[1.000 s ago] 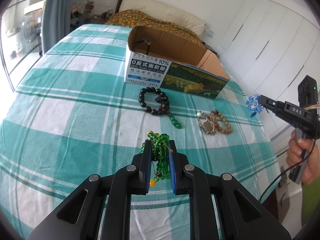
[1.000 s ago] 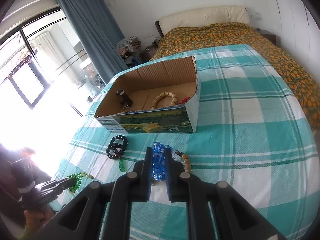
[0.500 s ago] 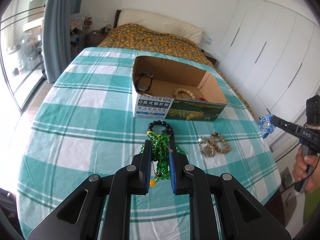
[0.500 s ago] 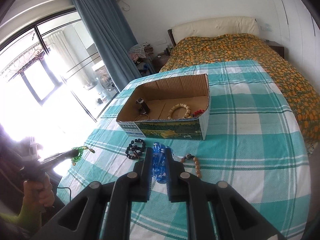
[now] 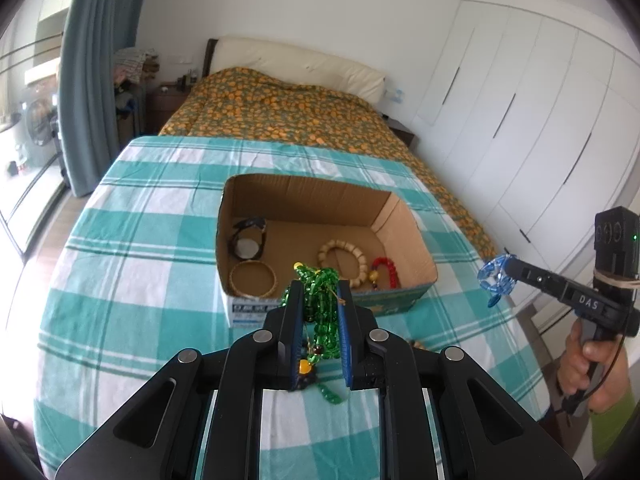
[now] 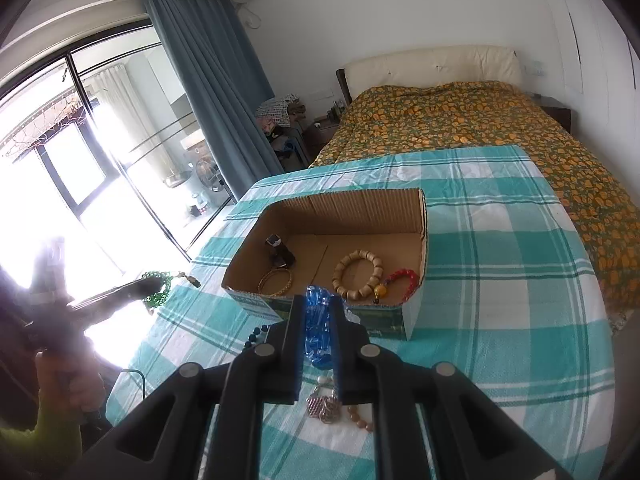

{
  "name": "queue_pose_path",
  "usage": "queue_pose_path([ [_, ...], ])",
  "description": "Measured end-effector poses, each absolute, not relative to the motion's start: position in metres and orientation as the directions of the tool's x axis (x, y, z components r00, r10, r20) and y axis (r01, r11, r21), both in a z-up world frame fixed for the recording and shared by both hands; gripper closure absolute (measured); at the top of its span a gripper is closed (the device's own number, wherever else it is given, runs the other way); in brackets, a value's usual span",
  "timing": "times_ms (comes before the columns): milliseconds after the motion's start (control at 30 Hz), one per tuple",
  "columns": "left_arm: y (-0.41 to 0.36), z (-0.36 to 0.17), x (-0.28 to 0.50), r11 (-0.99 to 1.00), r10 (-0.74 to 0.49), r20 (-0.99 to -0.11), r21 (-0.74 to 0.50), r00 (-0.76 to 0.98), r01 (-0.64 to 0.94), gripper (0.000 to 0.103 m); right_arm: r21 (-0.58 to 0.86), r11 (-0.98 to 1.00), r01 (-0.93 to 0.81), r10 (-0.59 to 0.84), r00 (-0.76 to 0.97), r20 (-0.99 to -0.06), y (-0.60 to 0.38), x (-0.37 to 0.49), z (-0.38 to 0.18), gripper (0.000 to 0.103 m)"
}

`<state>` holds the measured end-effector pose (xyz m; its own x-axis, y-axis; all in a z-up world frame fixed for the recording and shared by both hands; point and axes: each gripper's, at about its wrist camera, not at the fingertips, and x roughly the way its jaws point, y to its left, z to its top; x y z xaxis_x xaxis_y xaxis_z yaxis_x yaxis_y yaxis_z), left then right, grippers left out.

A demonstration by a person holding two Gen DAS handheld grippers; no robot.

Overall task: Organize jewelry
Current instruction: 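Carry the green necklace and blue bracelet into the box and open both tools, then withdraw both open tools from the box back over the bed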

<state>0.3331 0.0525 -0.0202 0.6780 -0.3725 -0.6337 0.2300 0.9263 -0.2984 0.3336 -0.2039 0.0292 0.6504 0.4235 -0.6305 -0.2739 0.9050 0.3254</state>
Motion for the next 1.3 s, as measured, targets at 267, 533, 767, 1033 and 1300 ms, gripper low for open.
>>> queue_pose_path([
  [267,0.02,-0.045,0.432,0.941,-0.338,-0.708,-0.265,0.62,0.21,0.089,0.18,0.943,-0.279,0.322,0.631,-0.706,-0.182,0.439,0.011,0.092],
  [533,-0.001,-0.088,0.479,0.962,-0.27,-0.774,-0.199,0.573,0.185,0.089,0.109,0.966,-0.236,0.229,0.573,-0.787,-0.179,0.515,-0.037,0.092],
  [767,0.006,-0.089,0.467,0.974,-0.225,-0.752,-0.167,0.619,0.151,0.035,0.213,0.963,-0.163,0.267,0.643,-0.718,-0.195,0.506,-0.035,0.053],
  [1033,0.047,-0.061,0.369,0.967,-0.253,-0.703,-0.185,0.664,0.173,0.017,0.199,0.959,-0.203,0.284,0.675,-0.681,-0.211,0.393,-0.004,0.046],
  [1300,0.078,-0.085,0.242,0.977,-0.212,-0.722,-0.179,0.659,0.119,0.007,0.014,0.987,-0.157,0.118,0.679,-0.724,-0.215,0.236,-0.044,0.046],
])
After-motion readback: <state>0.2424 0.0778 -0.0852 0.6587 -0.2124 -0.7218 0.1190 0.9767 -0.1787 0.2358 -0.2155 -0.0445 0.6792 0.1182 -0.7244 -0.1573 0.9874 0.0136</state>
